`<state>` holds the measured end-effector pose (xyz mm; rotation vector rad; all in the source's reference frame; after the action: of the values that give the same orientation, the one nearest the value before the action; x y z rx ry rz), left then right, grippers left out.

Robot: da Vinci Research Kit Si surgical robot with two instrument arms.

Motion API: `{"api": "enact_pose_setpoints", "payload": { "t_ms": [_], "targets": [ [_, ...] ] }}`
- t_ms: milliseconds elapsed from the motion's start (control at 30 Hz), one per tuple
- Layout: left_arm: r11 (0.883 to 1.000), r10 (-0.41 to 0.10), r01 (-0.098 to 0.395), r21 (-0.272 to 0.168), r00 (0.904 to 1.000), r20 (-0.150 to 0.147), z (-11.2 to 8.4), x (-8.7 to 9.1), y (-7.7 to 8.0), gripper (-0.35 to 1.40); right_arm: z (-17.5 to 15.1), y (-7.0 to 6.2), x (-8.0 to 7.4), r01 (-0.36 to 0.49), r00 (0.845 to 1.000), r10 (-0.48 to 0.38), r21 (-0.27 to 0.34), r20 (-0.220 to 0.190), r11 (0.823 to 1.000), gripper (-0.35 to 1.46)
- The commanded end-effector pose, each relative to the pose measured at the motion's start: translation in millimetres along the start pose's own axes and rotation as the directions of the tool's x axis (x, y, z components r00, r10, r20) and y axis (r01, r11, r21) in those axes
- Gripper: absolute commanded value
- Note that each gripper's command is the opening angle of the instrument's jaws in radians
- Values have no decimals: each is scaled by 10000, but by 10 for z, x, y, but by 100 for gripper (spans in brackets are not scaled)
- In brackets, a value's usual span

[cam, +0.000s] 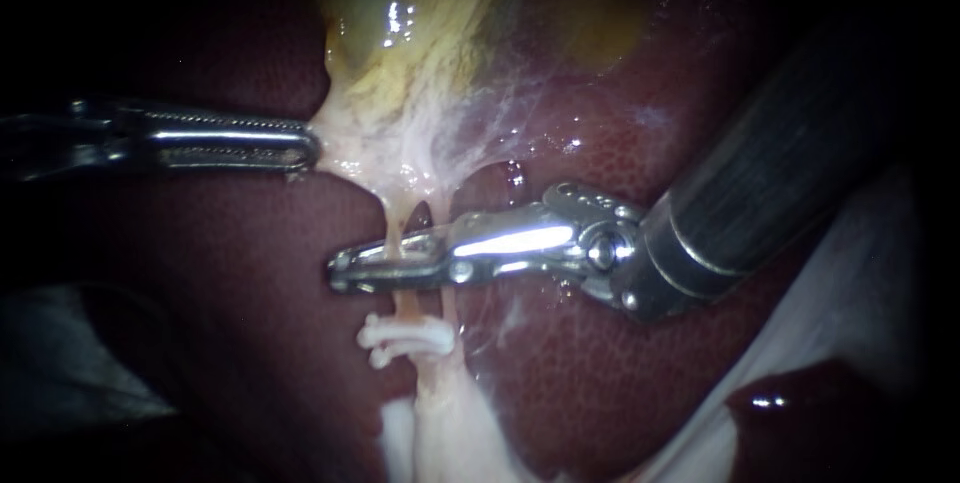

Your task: Going back third clip left tube

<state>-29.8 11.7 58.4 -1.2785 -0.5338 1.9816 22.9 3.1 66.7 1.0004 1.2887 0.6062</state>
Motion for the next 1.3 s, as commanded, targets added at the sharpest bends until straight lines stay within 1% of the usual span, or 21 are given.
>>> {"api": "enact_pose_setpoints", "payload": {
  "t_ms": [33, 67, 133, 167, 233, 333, 400, 467, 533, 600, 667, 733, 833, 867, 1033, 1300],
  "targets": [
    [10000, 4, -4, -8, 10000, -1, 0, 0, 0, -35, 0, 0, 0, -55, 10000, 55, 40, 20, 10000, -17],
    [10000, 4, -4, -8, 10000, -1, 0, 0, 0, -35, 2, 1, -2, 14, 10000, -14, 40, 25, 10000, 3],
    [10000, 4, -4, -8, 10000, 0, 0, 0, 0, -35, 5, 3, -2, 201, 9998, -201, 22, 26, 9998, 26],
    [10000, 4, -4, -8, 10000, 0, 0, 0, 0, -35, 8, 5, -2, 207, 9998, -208, -222, -73, 9995, 39],
    [10000, 4, -4, -6, 10000, -1, 0, 0, 0, -35, 12, 10, -1, 207, 9997, -212, -377, -136, 9991, 45],
    [10000, 4, -4, -6, 10000, -1, 0, 0, 0, -35, 14, 19, -4, 283, 9995, -289, -427, -140, 9987, 47],
    [10000, 5, -5, -6, 10000, -1, 0, 0, 0, -35, 13, 26, -6, 470, 9986, -484, -660, -206, 9967, 48],
    [10000, 5, -5, -3, 10000, -1, 0, 0, 0, -35, 13, 31, -7, 652, 9977, -664, -892, -113, 9939, 48],
    [10000, 4, -4, -1, 10000, -2, 0, 0, 1, -35, 11, 36, -6, 825, 9966, -821, -1189, 88, 9895, 48],
    [10000, 3, -3, 2, 10000, -2, 0, 0, 2, -35, 8, 39, -7, 1006, 9949, -1001, -1438, 105, 9845, 49],
    [10000, 2, -2, 6, 10000, -3, 0, 0, 3, -35, 6, 39, -7, 1123, 9936, -1124, -1687, 88, 9793, 49],
    [10000, 1, -1, 6, 10000, -3, 0, 0, 4, -35, 3, 37, -7, 1127, 9936, -1116, -1780, 160, 9775, 49],
    [10000, 2, -2, 5, 10000, -3, -1, 0, 5, -35, -2, 33, -10, 1340, 9908, -1279, -1954, 436, 9715, 49],
    [10000, 2, -2, 4, 10000, -2, -1, 0, 5, -35, -4, 33, -10, 1394, 9900, -1326, -1982, 472, 9702, 49],
    [10000, 2, -2, 3, 10000, -2, -1, 0, 5, -35, -12, 31, -13, 1497, 9884, -1414, -2040, 546, 9675, 49],
    [10000, 3, -3, 2, 10000, -2, -1, 0, 5, -35, -15, 31, -14, 1502, 9882, -1410, -1980, 596, 9686, 49]
  ]
}}
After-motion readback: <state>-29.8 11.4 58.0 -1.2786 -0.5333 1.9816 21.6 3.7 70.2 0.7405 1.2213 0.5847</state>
